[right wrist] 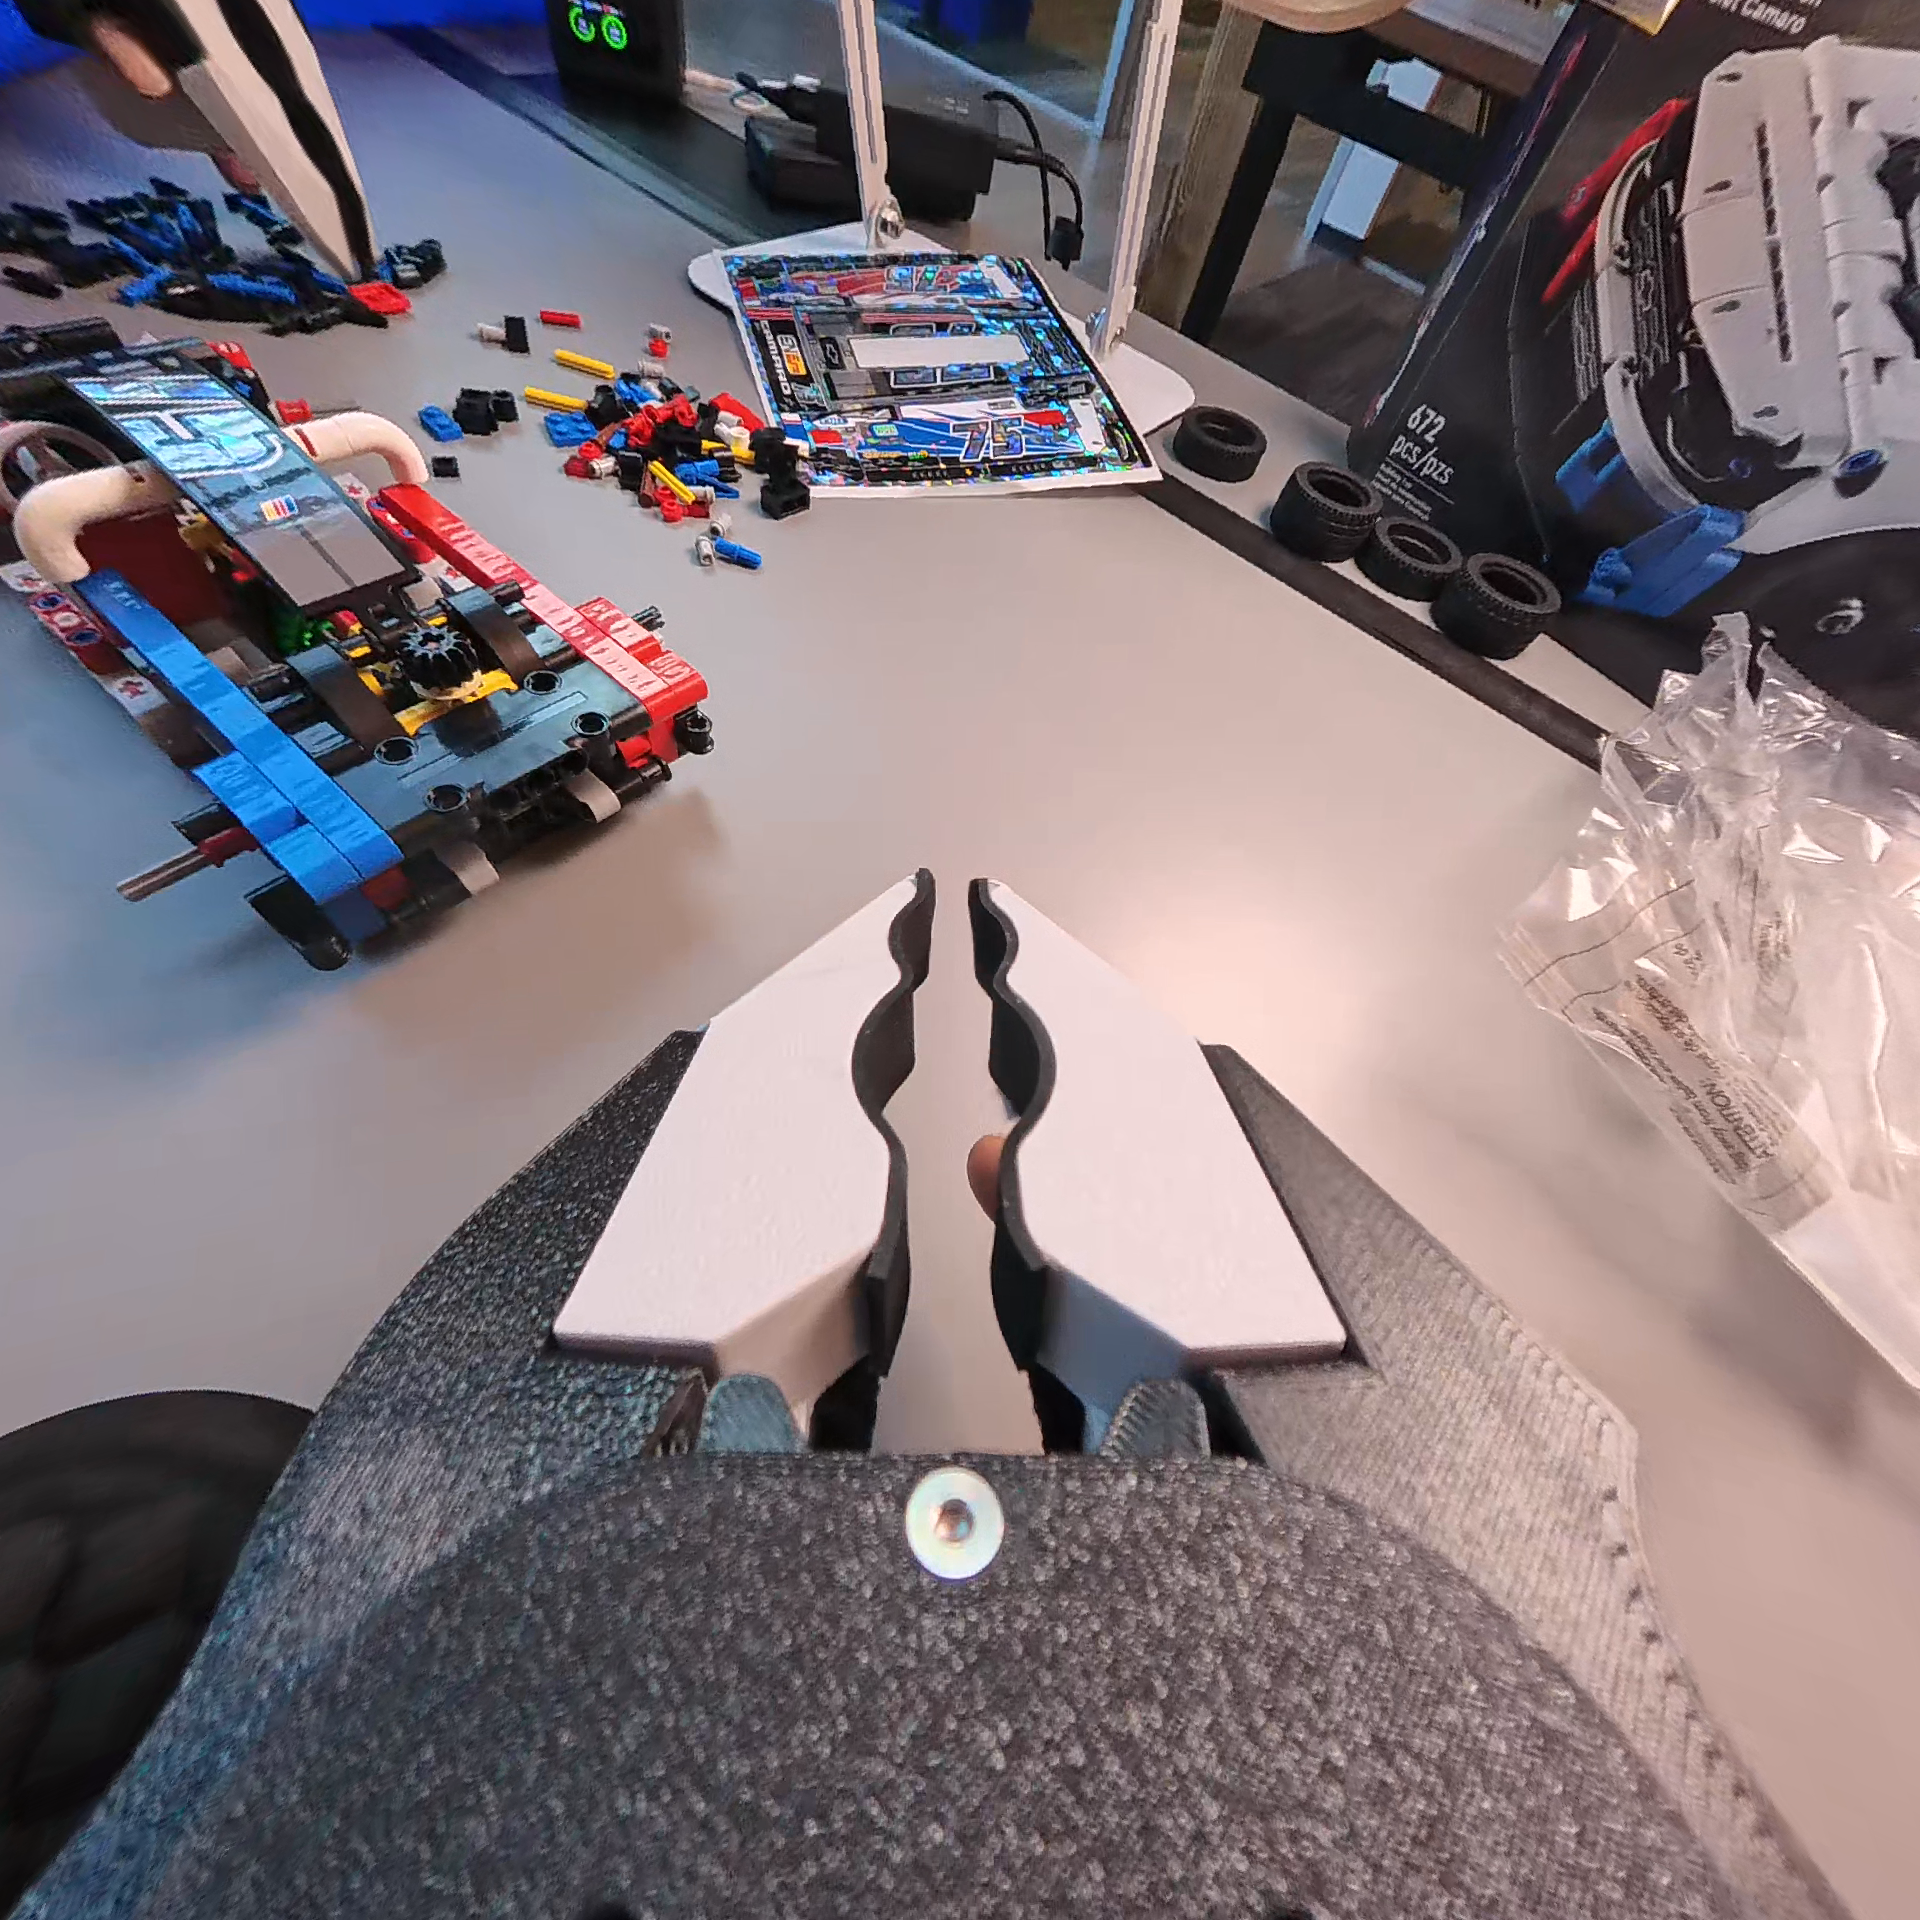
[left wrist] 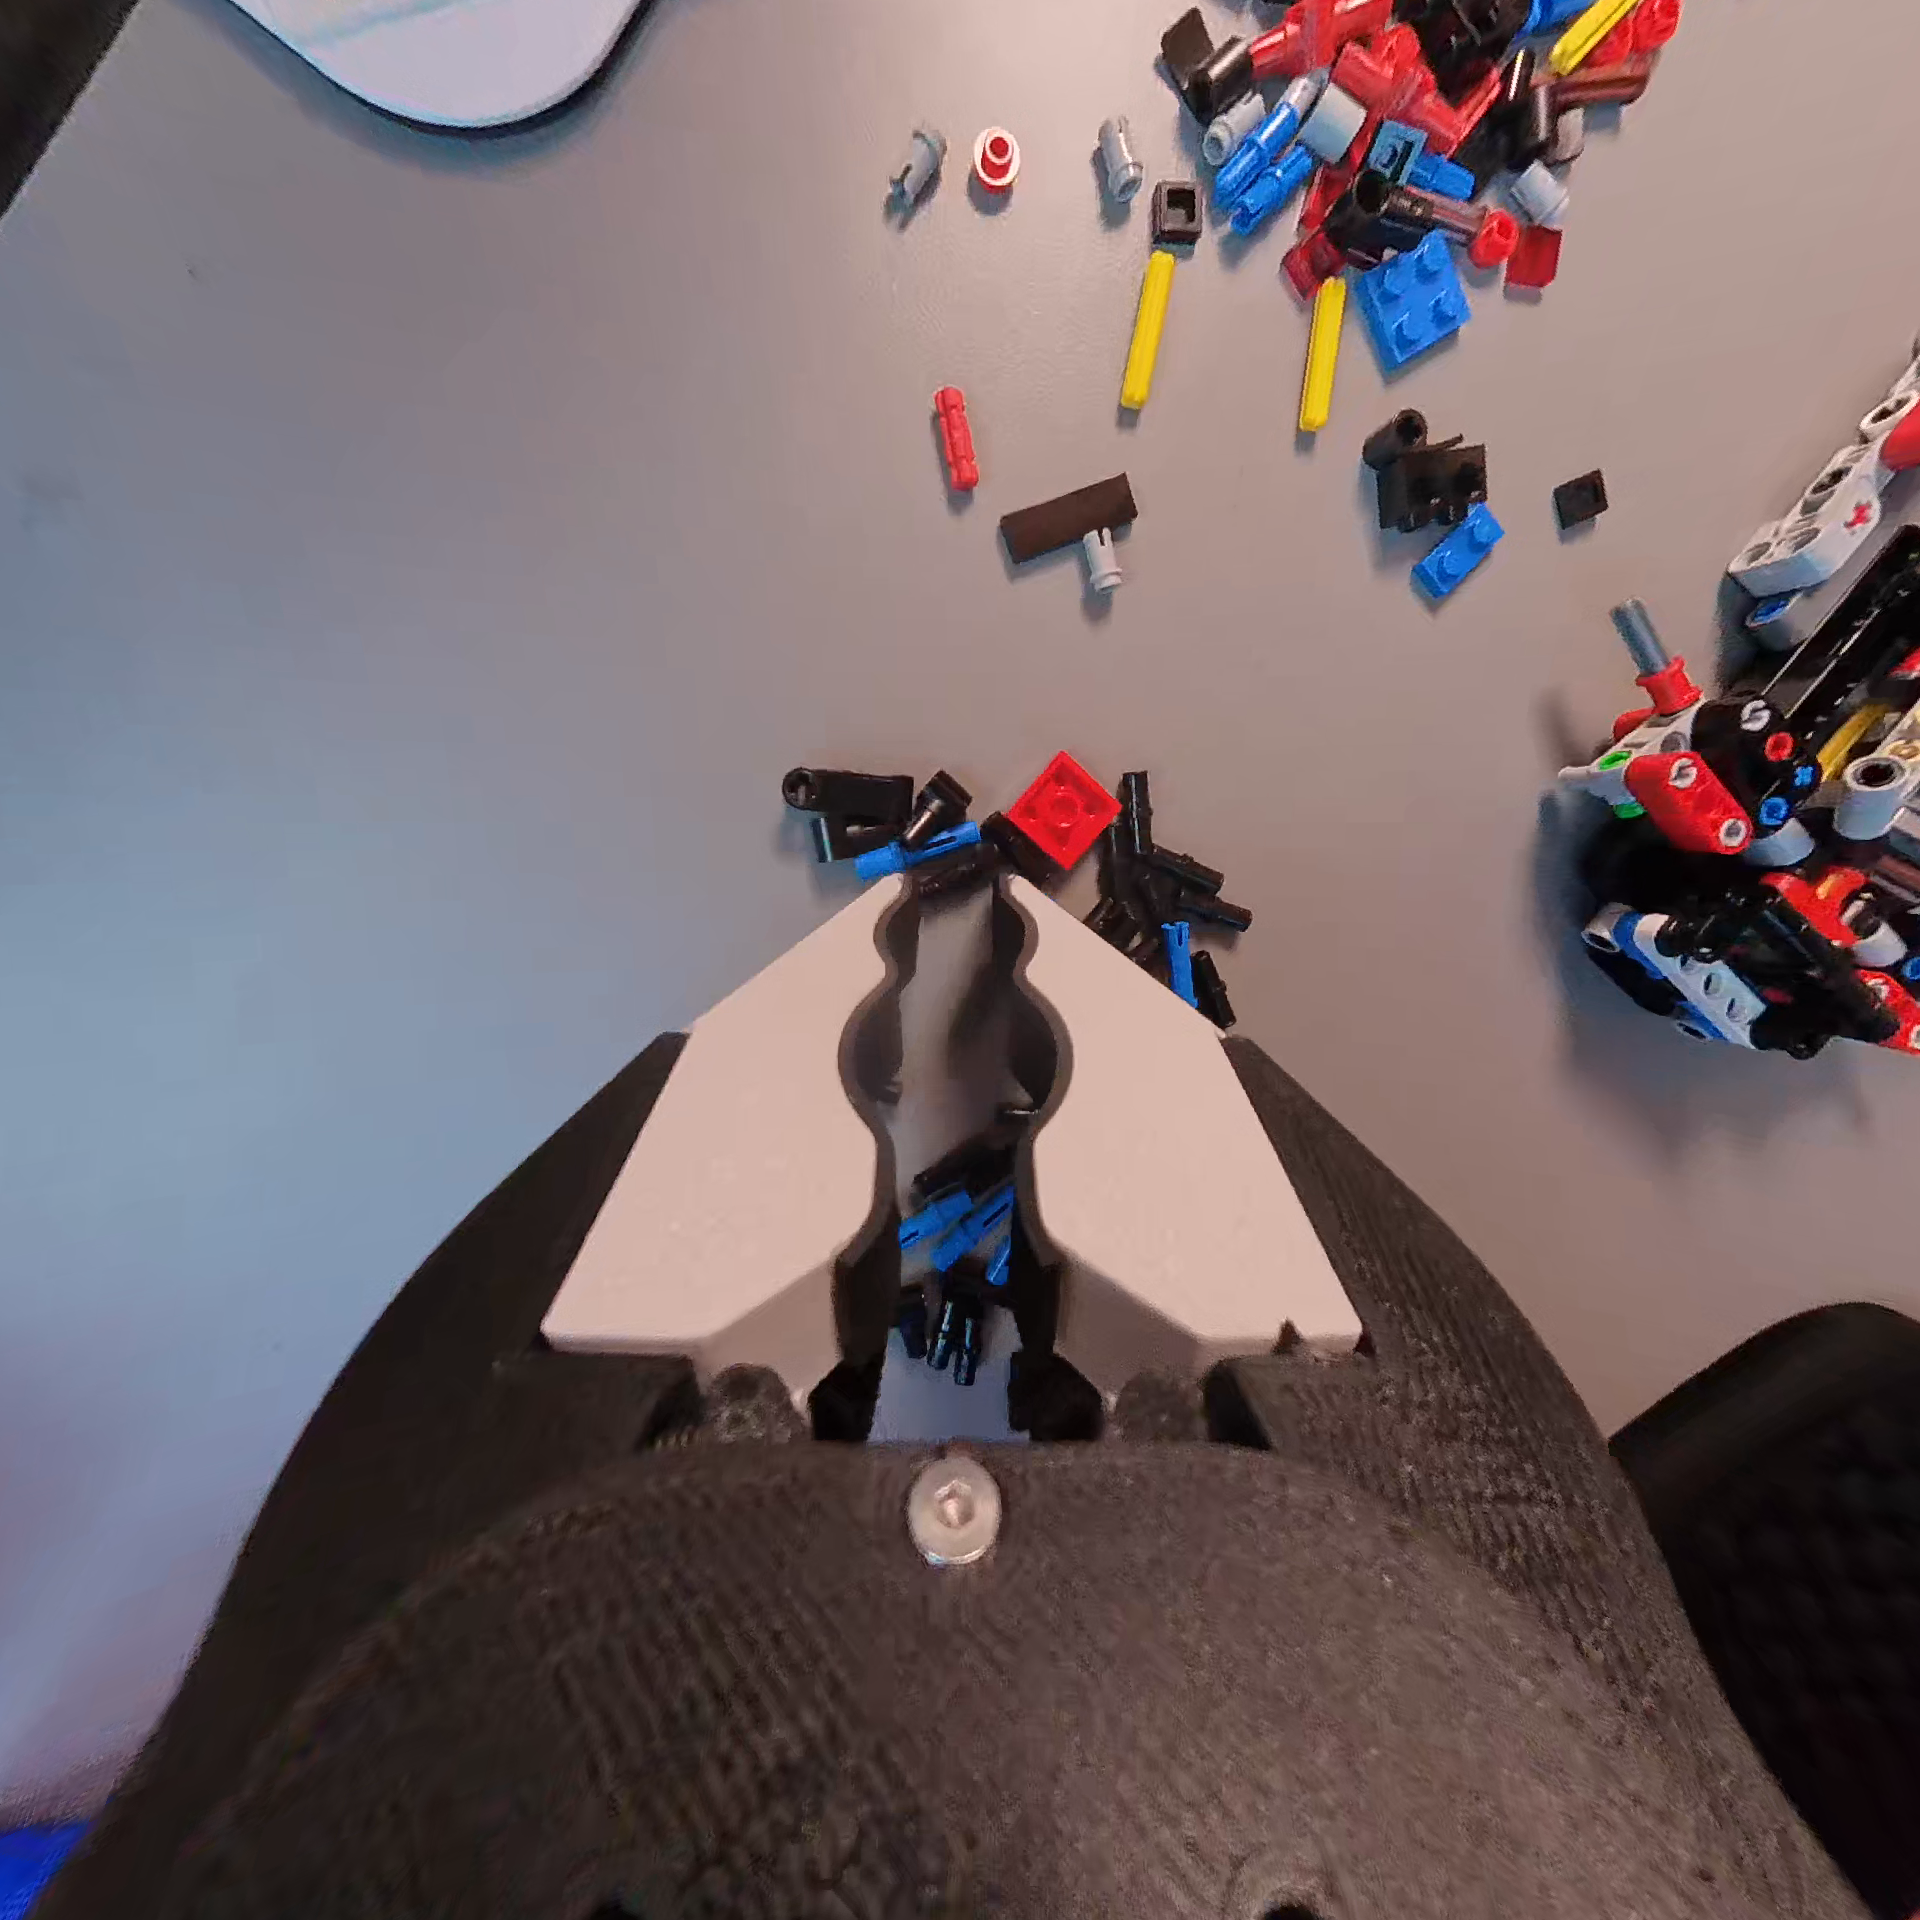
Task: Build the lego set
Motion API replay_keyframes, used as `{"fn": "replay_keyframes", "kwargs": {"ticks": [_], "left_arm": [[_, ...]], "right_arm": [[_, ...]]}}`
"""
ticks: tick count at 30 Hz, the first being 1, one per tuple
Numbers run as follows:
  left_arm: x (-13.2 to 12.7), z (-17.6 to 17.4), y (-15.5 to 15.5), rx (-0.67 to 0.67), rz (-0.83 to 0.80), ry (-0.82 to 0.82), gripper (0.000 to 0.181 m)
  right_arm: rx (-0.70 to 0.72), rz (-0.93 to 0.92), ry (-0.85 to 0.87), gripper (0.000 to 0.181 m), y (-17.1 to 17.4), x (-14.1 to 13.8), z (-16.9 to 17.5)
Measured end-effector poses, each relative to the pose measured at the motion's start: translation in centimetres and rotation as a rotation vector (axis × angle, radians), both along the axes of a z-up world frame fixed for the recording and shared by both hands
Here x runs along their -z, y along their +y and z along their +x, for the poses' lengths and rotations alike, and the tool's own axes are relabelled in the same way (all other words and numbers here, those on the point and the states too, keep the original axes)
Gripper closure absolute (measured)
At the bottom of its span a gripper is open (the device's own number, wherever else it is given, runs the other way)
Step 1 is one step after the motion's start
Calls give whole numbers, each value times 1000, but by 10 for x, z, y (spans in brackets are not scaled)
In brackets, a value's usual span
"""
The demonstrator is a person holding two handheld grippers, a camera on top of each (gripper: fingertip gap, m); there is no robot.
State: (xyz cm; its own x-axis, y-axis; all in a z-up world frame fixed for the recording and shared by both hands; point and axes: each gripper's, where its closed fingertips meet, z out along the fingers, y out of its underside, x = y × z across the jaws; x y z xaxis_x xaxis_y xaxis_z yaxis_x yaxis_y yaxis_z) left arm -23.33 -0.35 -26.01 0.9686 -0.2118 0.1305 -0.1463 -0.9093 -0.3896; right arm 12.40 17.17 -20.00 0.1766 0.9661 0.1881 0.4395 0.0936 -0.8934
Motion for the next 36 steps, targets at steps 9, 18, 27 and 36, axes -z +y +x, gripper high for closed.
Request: {"fn": "replay_keyframes", "kwargs": {"ticks": [9, 18, 27, 36], "left_arm": [[1, 3, -2, 151, -9, 125, 167], [0, 7, -2, 421, 58, 257, 171], [0, 12, -2, 494, 80, 244, 174], [-28, 18, -5, 449, 161, 209, 180]], "right_arm": [[-6, 13, -23, 178, -2, 9, 0], [1, 15, -32, 178, -1, 12, 3], [2, 14, -42, 178, 0, 15, 4], [3, 31, 26, 179, -3, -3, 1]]}}
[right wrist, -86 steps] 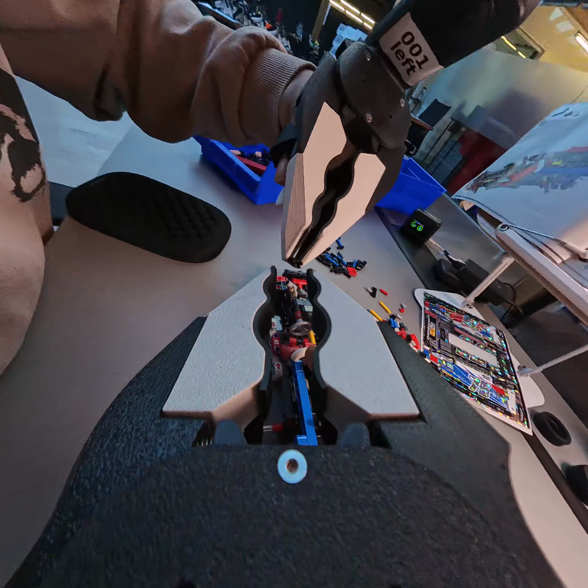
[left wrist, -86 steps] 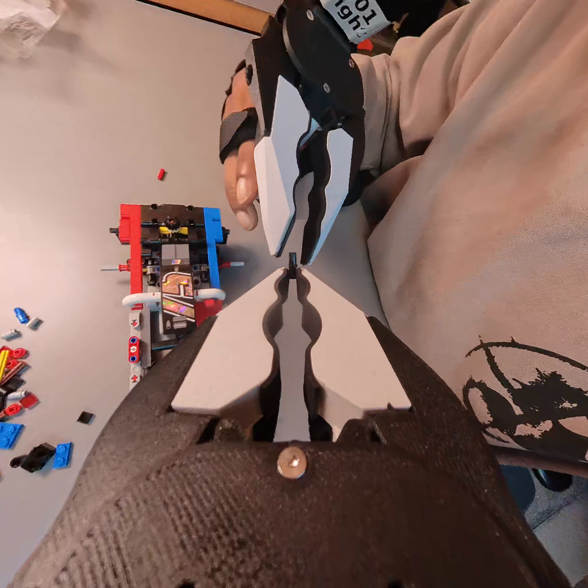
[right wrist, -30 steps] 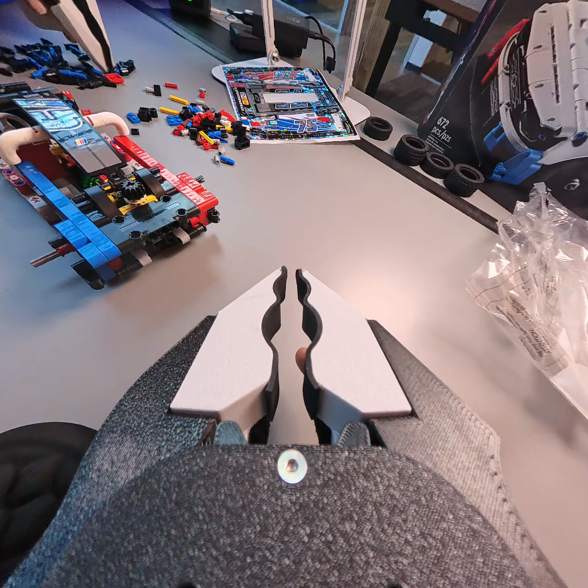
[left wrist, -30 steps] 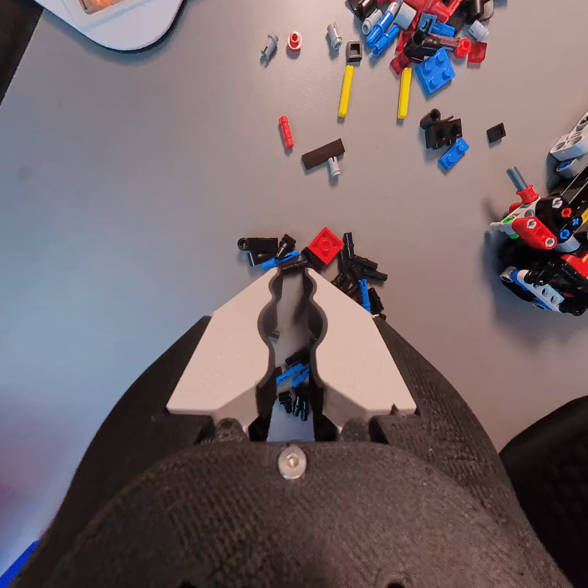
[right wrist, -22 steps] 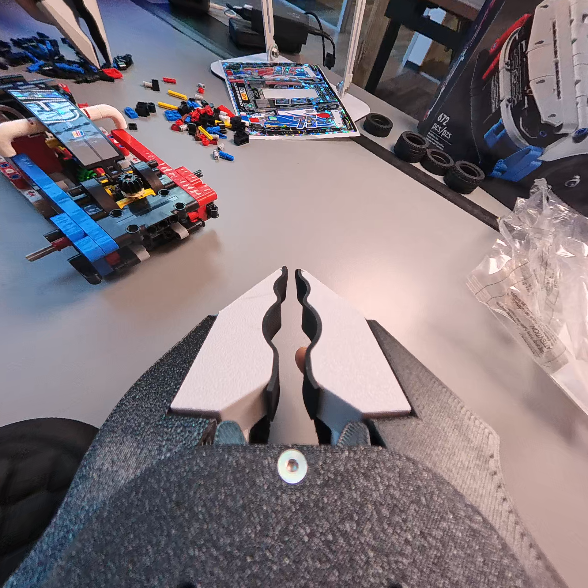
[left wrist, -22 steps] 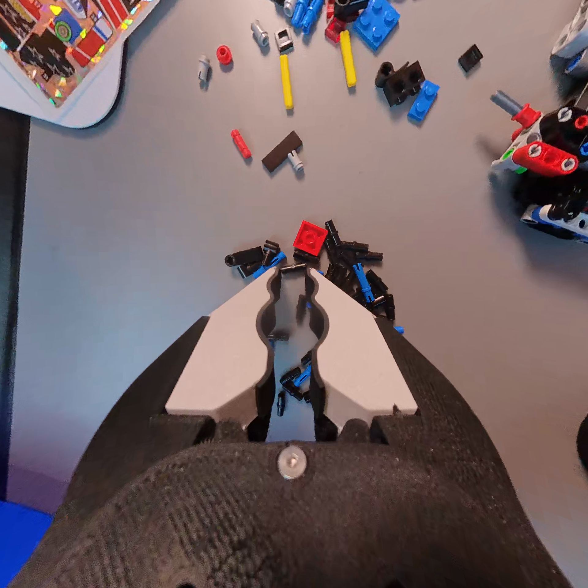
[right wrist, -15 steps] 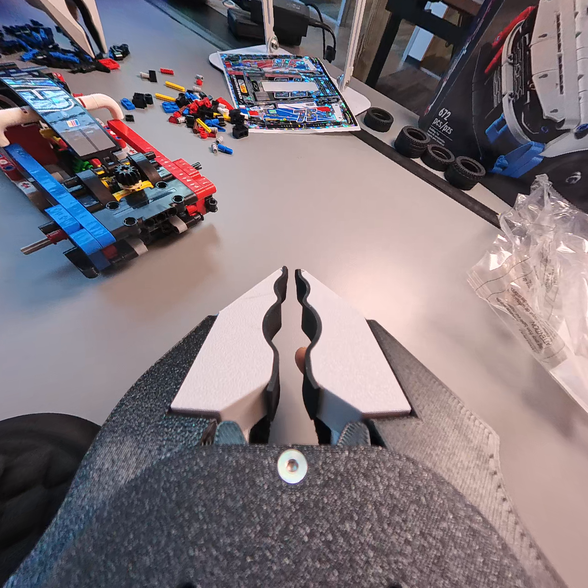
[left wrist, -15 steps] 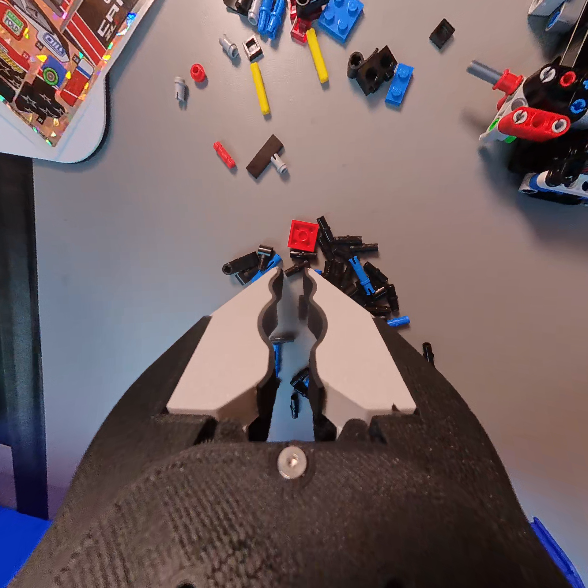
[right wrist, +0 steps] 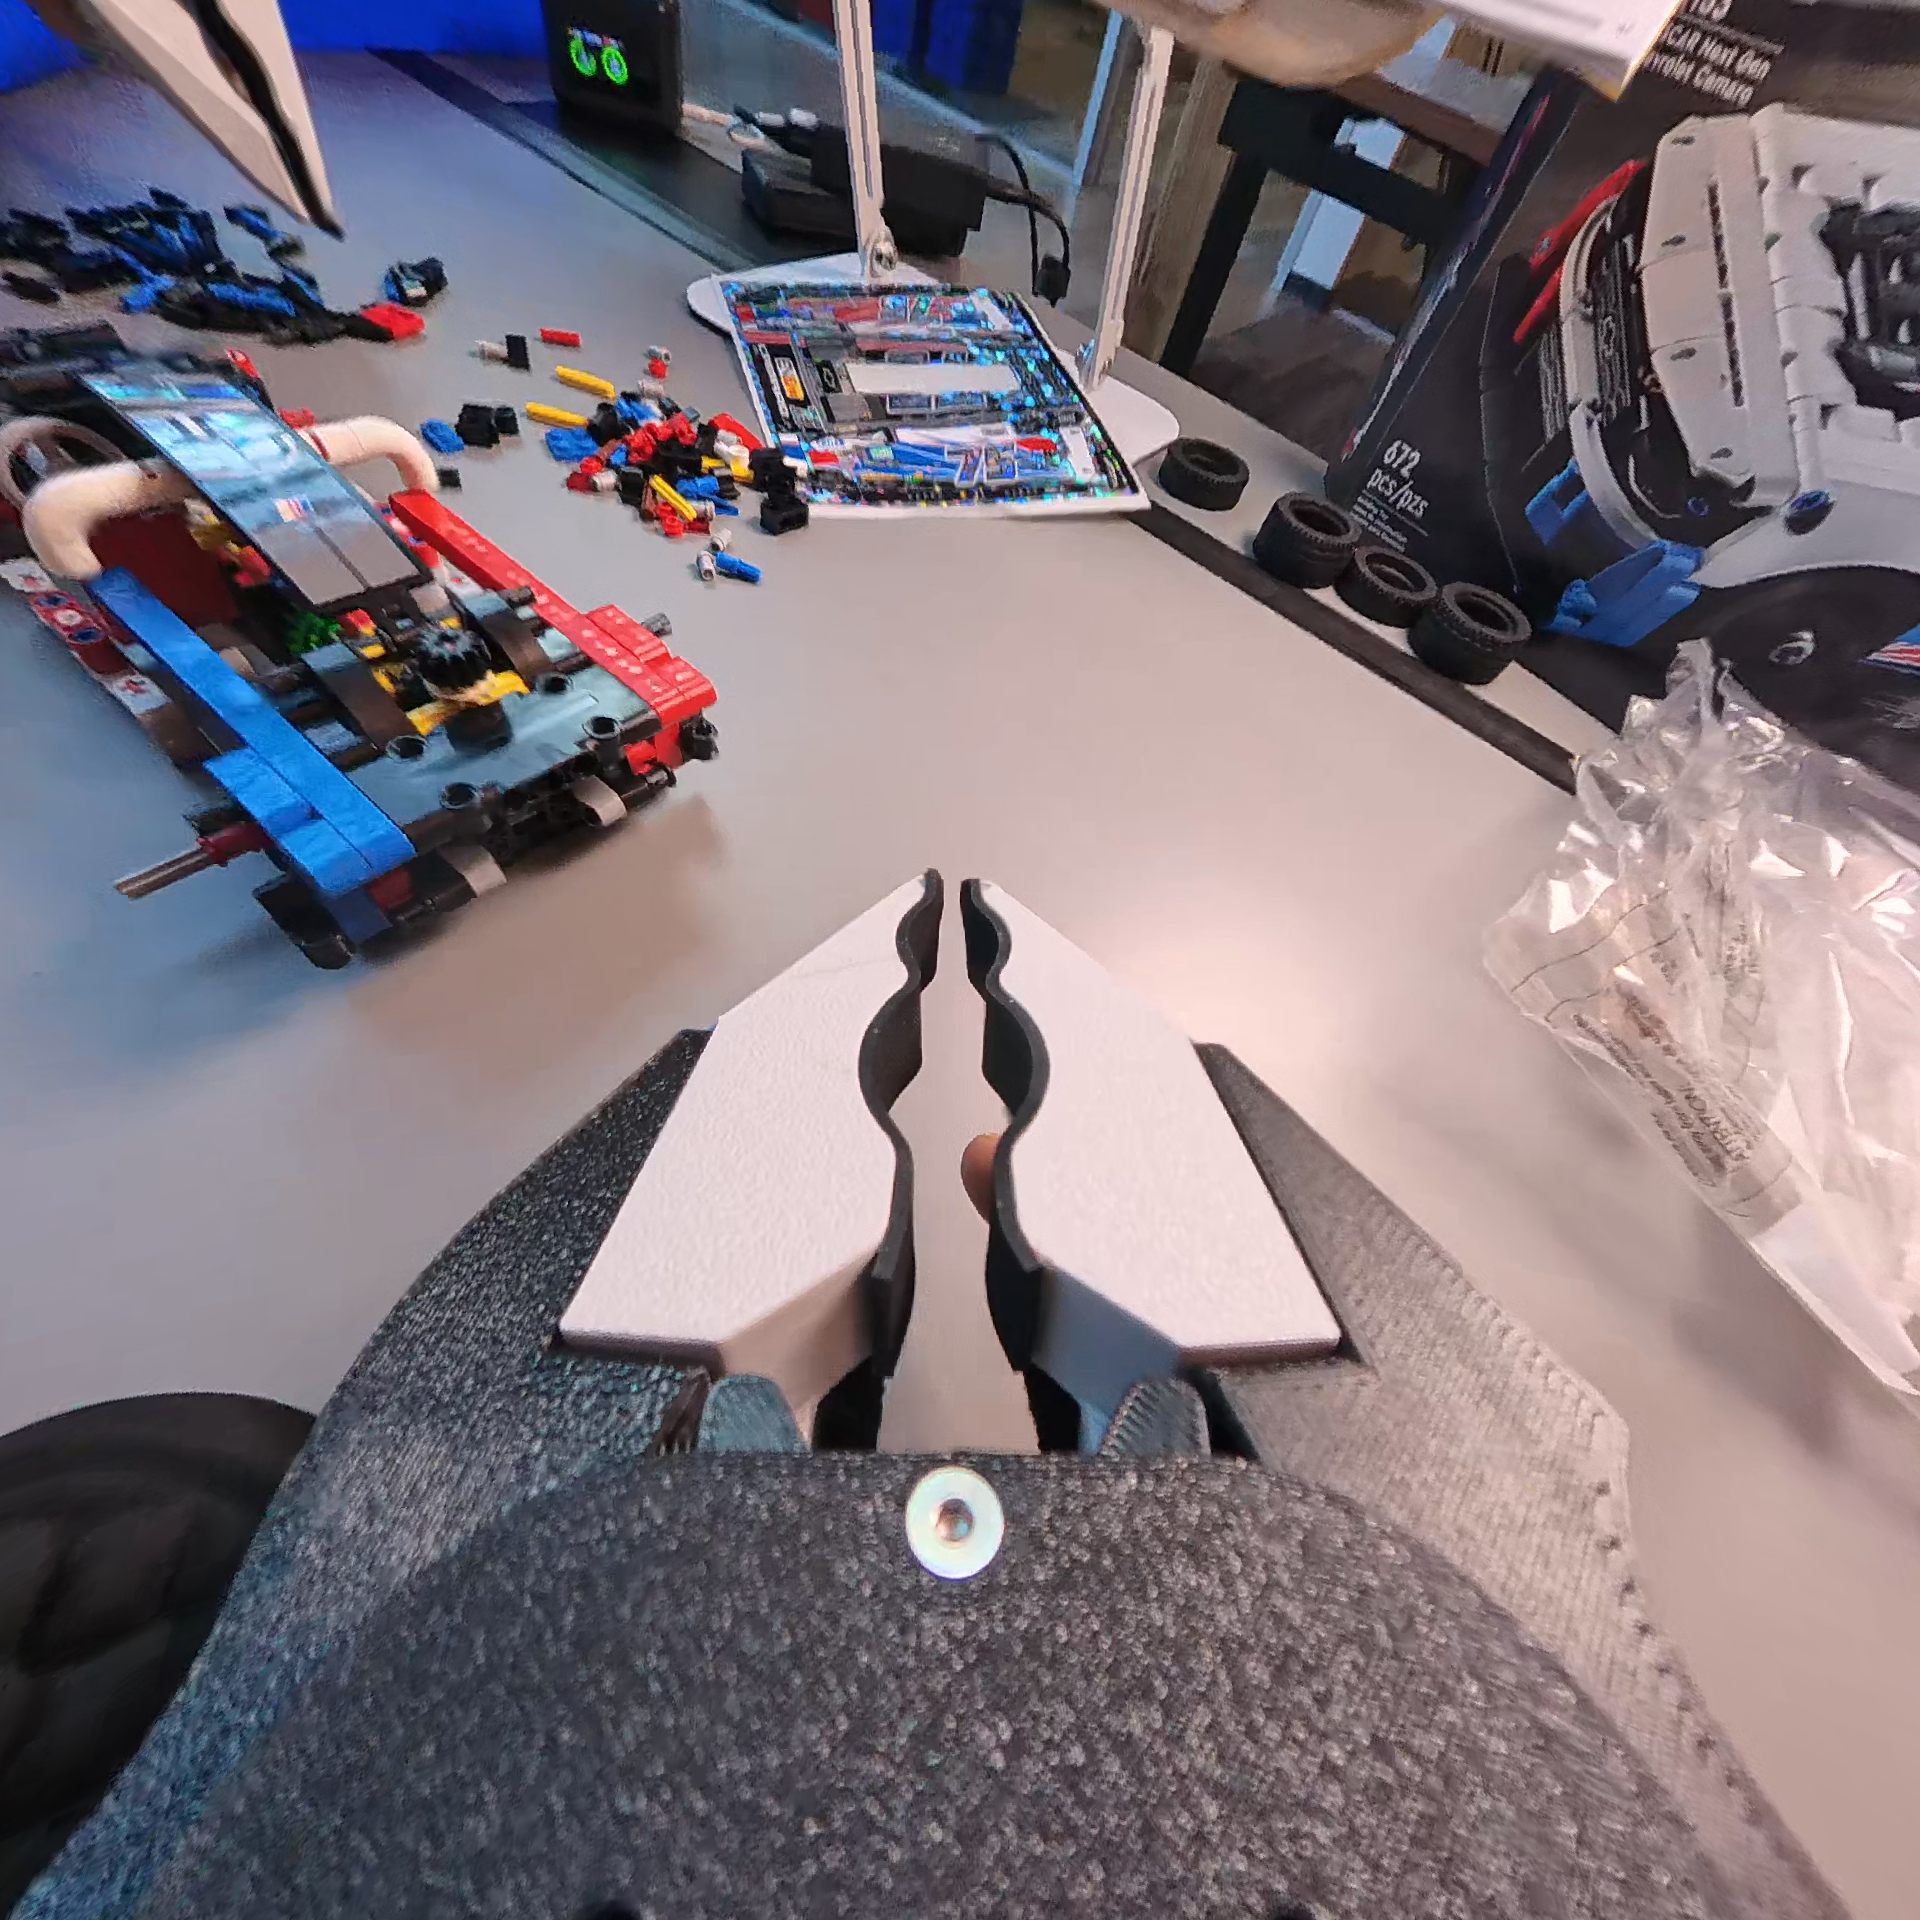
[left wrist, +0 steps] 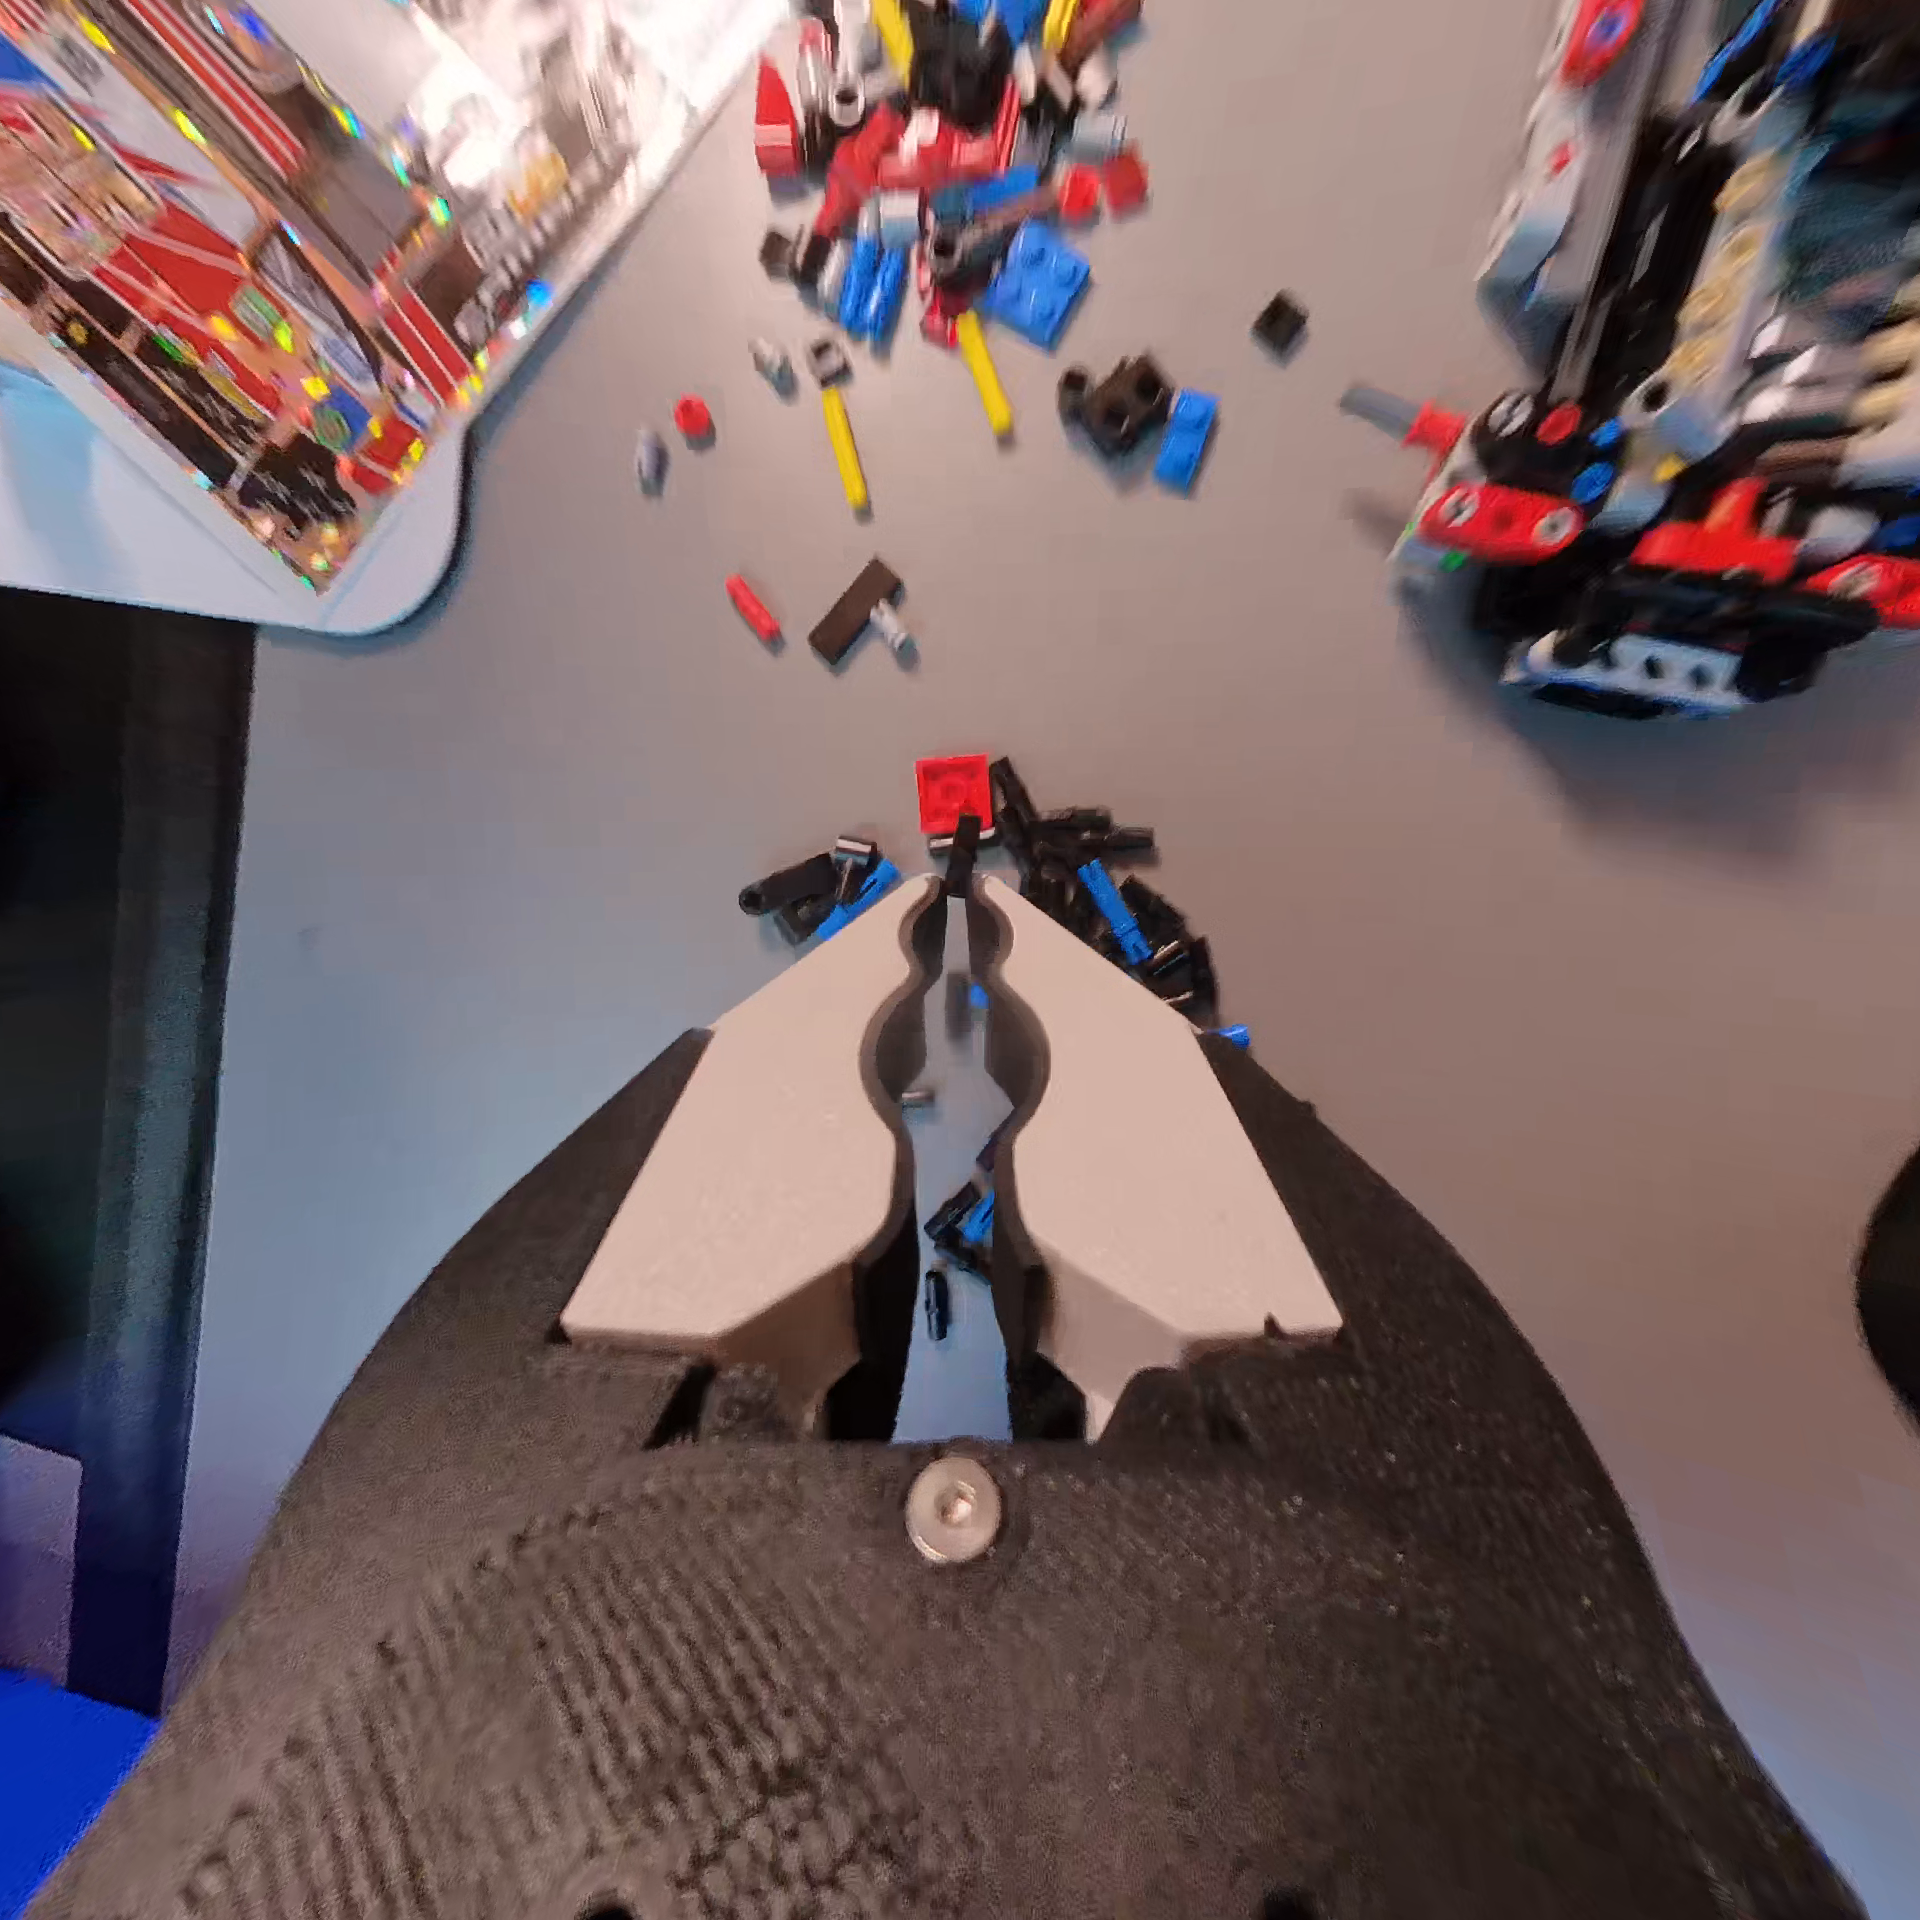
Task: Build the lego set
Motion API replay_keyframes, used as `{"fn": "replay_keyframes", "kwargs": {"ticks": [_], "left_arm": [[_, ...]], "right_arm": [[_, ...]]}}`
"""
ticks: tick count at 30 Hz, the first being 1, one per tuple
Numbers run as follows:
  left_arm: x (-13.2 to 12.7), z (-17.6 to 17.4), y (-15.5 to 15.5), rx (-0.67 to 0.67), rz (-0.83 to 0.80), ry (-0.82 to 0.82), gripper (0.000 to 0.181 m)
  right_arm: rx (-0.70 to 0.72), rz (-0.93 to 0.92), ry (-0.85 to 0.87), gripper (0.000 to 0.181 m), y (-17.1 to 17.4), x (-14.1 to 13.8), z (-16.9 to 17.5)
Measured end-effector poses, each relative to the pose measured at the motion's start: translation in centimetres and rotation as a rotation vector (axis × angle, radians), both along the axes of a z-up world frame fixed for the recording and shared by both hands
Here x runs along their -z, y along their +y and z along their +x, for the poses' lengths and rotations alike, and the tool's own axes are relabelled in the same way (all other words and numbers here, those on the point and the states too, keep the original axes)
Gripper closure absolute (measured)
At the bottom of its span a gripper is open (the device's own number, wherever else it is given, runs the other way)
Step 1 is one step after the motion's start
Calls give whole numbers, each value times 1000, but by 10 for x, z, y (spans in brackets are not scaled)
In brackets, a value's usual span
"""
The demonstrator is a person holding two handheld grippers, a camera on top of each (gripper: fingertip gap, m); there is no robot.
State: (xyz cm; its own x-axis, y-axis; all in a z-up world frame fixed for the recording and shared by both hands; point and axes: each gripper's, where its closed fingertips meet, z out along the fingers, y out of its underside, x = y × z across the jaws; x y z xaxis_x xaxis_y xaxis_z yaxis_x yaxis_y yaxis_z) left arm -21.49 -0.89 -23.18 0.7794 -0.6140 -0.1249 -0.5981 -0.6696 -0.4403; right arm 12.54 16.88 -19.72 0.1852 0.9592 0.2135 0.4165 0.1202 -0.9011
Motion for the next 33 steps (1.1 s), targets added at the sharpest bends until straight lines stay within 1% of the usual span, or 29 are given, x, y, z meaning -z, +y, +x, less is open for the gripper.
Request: {"fn": "replay_keyframes", "kwargs": {"ticks": [2, 4, 6, 8, 9, 11, 14, 16, 19, 21, 23, 25, 26, 27, 29, 30, 31, 33], "left_arm": [[-28, 24, 2, 9, 77, -101, 181], [-55, 54, 3, 48, 148, -180, 180], [-77, 90, 3, 95, 187, -282, 180], [-94, 126, 3, 150, 212, -381, 180], [-101, 144, 2, 185, 223, -409, 180], [-113, 180, 0, 260, 248, -451, 181], [-126, 220, -2, 354, 286, -446, 181], [-131, 236, -3, 390, 300, -431, 181], [-135, 248, -6, 424, 303, -418, 181], [-135, 250, -6, 431, 308, -403, 181], [-135, 251, -7, 434, 304, -408, 181], [-136, 252, -6, 414, 317, -418, 181], [-137, 250, -4, 389, 331, -413, 175], [-139, 246, -1, 359, 352, -411, 164], [-145, 238, -1, 293, 397, -447, 157], [-145, 231, -2, 250, 422, -462, 156], [-142, 225, -4, 208, 446, -472, 155], [-128, 212, -10, 113, 490, -493, 152]], "right_arm": [[-59, 22, 73, 178, -16, -23, -8], [-174, 63, 145, 178, -46, -52, -21], [-291, 130, 183, 177, -81, -76, -39], [-420, 207, 194, 176, -118, -90, -57], [-475, 227, 186, 176, -134, -93, -66], [-558, 215, 178, 173, -159, -96, -81], [-597, 214, 175, 169, -174, -100, -96], [-623, 196, 176, 169, -181, -101, -100], [-634, 177, 189, 172, -187, -105, -99], [-635, 186, 179, 177, -188, -104, -98], [-637, 184, 181, 178, -189, -104, -97], [-633, 166, 190, 178, -187, -105, -95], [-629, 153, 194, 178, -183, -106, -92], [-599, 143, 193, 178, -173, -108, -88], [-464, 134, 162, 178, -127, -108, -78], [-395, 125, 116, 178, -99, -100, -68], [-324, 114, 51, 178, -68, -86, -57], [-177, 92, -101, 178, -7, -44, -27]]}}
